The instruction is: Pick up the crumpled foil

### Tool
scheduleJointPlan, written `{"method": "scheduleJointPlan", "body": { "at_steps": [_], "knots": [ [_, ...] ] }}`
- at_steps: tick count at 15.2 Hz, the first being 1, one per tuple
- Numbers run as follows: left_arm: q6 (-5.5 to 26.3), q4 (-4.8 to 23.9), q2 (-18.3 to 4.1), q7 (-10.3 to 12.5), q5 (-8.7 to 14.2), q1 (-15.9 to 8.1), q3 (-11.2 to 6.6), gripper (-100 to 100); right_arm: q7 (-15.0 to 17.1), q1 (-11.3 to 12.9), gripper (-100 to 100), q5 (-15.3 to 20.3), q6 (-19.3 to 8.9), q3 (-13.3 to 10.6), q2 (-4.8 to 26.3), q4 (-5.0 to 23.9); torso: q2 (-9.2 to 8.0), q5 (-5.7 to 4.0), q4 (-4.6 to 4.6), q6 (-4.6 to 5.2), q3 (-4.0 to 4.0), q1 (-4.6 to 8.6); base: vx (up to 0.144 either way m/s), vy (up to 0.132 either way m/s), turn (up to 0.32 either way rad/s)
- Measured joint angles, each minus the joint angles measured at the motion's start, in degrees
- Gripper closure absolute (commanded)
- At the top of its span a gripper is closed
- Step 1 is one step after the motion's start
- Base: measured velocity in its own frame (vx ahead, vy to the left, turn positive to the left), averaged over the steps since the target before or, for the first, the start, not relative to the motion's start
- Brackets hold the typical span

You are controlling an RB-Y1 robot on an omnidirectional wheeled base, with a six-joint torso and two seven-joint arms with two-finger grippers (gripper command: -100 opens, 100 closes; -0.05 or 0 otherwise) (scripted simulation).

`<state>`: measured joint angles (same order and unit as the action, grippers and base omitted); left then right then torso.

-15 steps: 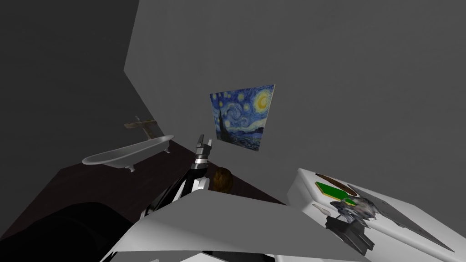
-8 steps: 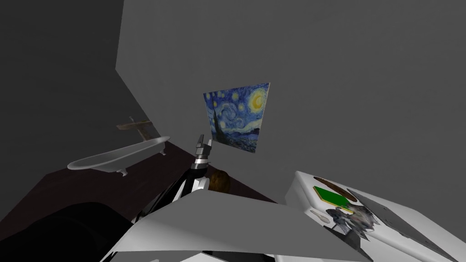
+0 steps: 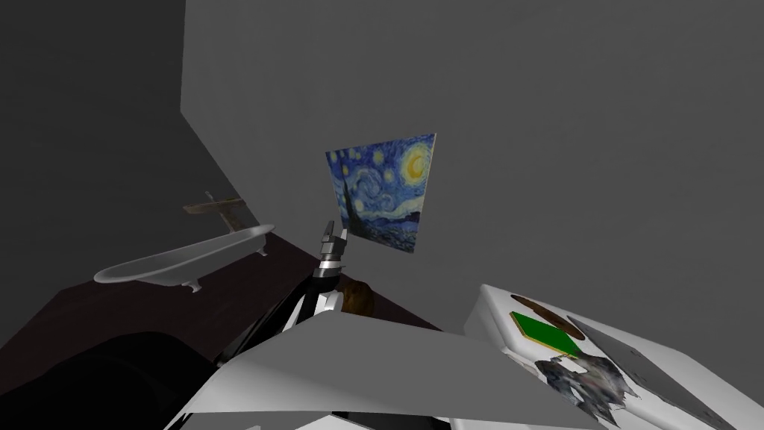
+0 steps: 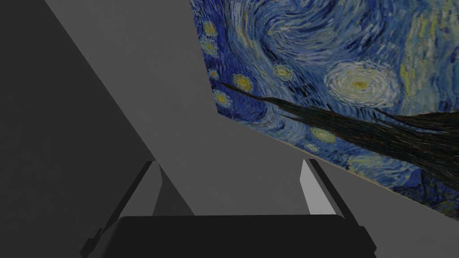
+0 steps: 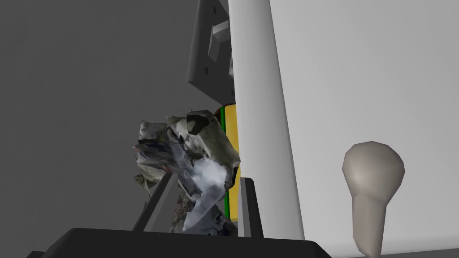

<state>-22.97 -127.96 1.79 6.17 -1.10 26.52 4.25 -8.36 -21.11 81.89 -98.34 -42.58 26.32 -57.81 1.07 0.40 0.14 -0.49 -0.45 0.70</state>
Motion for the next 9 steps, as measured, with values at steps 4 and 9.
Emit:
{"method": "scheduleJointPlan", "body": {
  "at_steps": [4, 9],
  "knots": [
    [0.0, 0.0, 0.0, 0.0, 0.0, 0.0, 0.0, 0, -0.9, -2.9, 100, 1.6, -3.1, -1.1, -1.4, -3.1, 0.09, -0.02, 0.0, -0.05, -0.05, -0.05, 0.08, -0.069, -0.024],
    [0.0, 0.0, 0.0, 0.0, 0.0, 0.0, 0.0, 0, -3.3, -7.4, 100, 3.9, -7.5, -2.8, -2.7, -9.3, 0.13, 0.02, 0.0, -0.05, -0.06, 0.02, 0.075, -0.069, -0.035]
  ]
}}
